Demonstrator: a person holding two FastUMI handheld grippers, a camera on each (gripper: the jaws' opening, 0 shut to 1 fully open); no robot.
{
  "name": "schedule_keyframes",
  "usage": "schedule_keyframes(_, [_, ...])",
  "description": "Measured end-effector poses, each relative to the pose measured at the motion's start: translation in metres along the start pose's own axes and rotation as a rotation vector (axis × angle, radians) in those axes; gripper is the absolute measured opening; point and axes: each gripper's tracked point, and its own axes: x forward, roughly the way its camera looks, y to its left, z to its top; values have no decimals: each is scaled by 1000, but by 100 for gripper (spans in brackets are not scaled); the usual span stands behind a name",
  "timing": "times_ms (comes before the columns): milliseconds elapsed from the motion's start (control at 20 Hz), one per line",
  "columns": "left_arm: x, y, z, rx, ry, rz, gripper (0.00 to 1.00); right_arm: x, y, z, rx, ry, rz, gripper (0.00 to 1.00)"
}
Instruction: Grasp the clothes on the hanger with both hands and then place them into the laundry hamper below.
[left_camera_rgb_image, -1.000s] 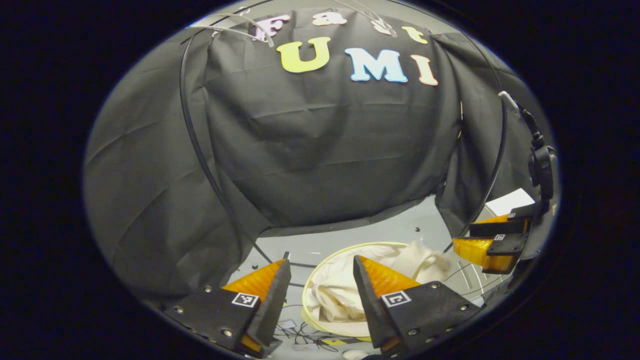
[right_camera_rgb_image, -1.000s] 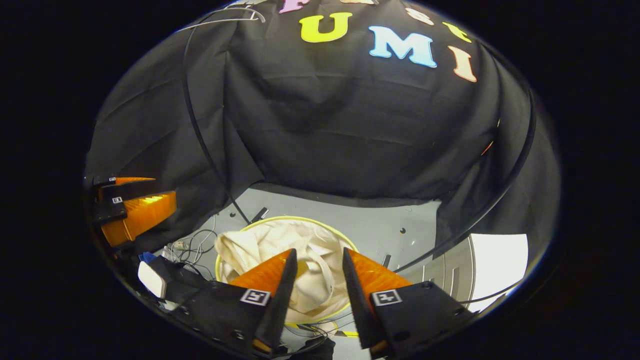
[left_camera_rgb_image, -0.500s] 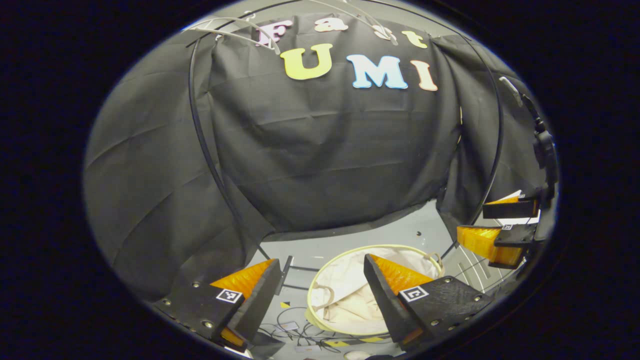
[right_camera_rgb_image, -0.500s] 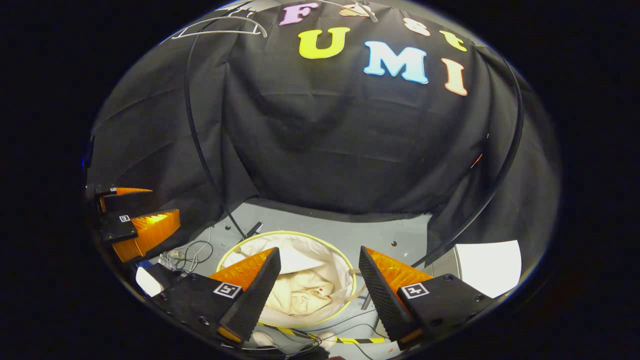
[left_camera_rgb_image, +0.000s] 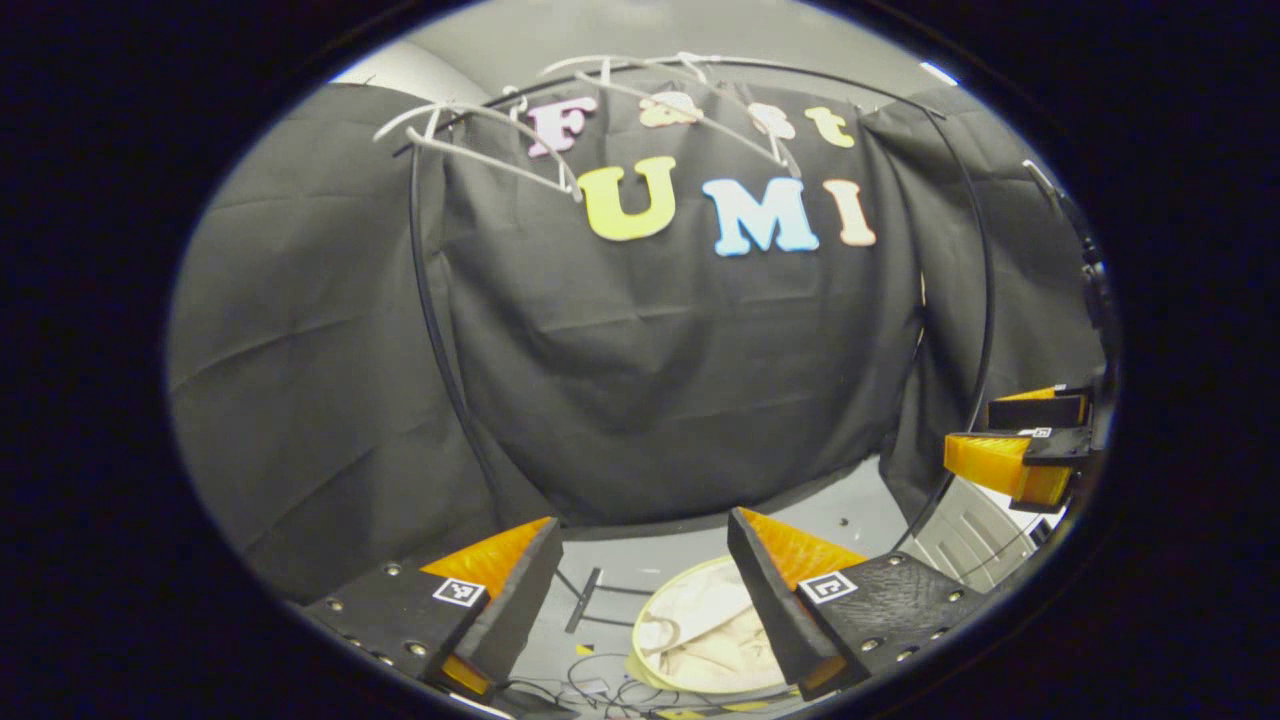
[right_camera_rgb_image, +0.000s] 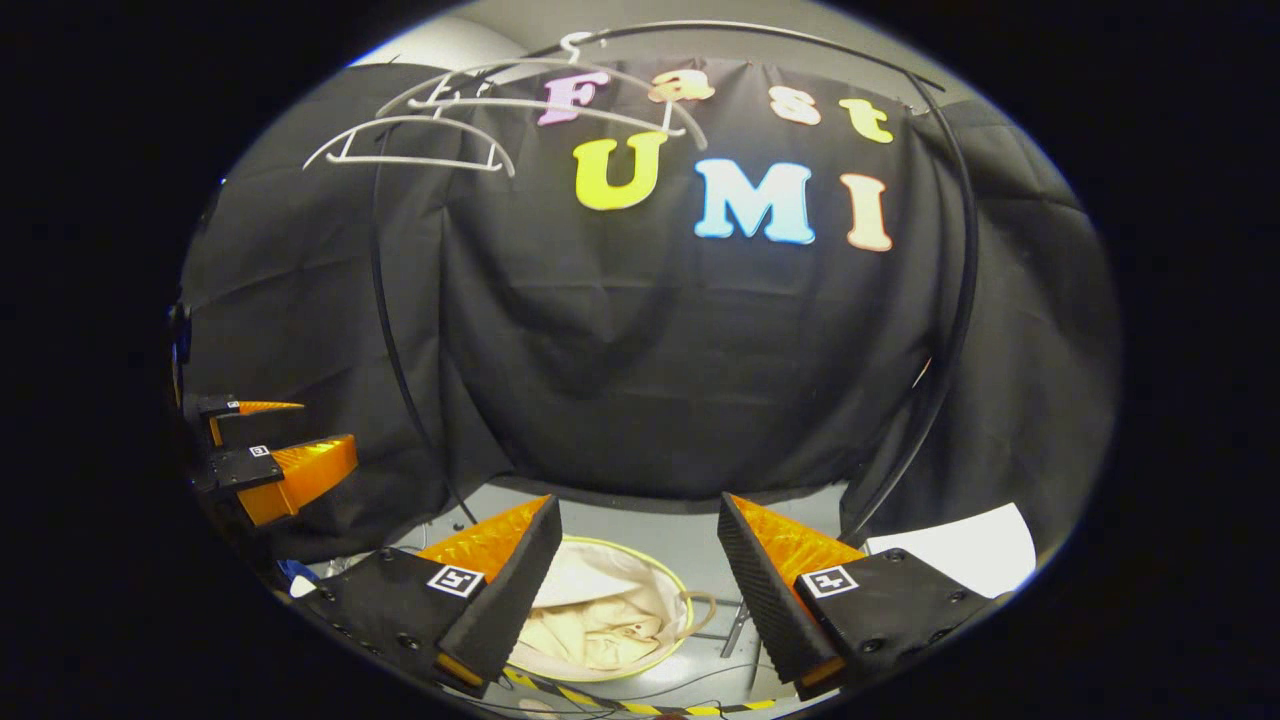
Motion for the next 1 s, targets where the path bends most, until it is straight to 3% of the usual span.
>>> schedule_keyframes(500, [-124,12,163,-31,-311,35,99,-110,-48,103,76,-233,-26,97])
schedule_keyframes(1000, [-192,39,208,-16,-416,96,98,-187,-104,128,28,-381,-127,96])
